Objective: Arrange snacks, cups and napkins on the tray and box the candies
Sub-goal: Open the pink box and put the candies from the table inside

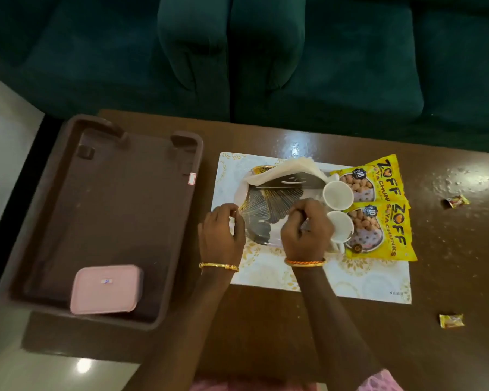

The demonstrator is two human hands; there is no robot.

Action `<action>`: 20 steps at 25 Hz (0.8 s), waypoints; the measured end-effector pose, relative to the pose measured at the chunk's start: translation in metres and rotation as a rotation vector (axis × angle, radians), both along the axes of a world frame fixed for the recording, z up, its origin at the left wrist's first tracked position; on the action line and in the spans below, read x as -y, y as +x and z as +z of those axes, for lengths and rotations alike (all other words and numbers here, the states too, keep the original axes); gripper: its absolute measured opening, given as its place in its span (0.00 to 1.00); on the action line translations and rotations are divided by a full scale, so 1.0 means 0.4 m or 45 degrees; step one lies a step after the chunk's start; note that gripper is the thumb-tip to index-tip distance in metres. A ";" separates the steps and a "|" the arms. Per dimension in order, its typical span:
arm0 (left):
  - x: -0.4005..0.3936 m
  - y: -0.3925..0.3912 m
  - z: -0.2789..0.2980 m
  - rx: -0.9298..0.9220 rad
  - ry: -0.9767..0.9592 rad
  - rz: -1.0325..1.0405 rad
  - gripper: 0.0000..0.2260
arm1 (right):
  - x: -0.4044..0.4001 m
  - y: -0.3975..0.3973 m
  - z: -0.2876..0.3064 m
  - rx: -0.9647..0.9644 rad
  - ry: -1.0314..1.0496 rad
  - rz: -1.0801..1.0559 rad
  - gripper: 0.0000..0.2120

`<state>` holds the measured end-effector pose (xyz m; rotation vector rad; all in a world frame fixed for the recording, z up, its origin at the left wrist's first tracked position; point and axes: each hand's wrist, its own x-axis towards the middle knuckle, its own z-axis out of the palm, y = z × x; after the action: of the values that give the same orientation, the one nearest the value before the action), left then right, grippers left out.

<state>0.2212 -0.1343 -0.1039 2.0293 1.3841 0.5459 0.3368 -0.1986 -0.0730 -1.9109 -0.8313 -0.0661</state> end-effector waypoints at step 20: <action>-0.081 -0.660 0.025 -0.160 -0.522 0.559 0.15 | -0.161 -0.636 -0.036 -0.578 -1.122 0.655 0.17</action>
<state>-0.0427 -0.1018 -0.0940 1.4595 1.8601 0.2824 0.0824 -0.1343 -0.0876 -2.2753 -1.0984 1.1721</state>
